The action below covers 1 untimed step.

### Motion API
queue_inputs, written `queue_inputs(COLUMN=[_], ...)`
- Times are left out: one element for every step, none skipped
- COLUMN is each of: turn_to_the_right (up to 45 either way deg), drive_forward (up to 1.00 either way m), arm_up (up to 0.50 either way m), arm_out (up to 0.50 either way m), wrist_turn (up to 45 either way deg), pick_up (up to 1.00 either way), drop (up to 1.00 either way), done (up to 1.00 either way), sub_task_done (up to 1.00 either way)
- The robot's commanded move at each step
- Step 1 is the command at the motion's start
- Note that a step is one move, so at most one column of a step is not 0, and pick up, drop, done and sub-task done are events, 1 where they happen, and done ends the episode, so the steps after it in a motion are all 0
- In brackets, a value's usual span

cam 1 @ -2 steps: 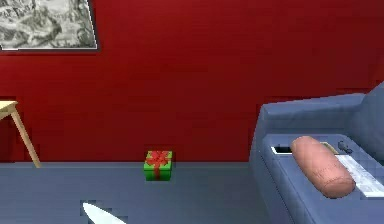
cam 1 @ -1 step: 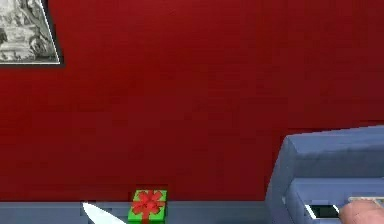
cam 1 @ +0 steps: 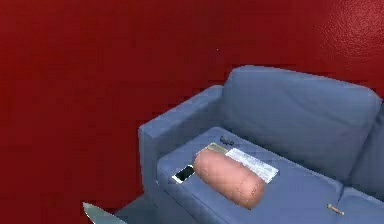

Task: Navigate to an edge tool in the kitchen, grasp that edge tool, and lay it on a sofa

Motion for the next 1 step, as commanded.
queue_inputs(turn_to_the_right=[36.0], drive_forward=[0.00], arm_up=[0.00], arm_out=[0.00], wrist_turn=[0.0], pick_up=[0.00], drop=[0.00], done=[0.00], sub_task_done=[0.00])
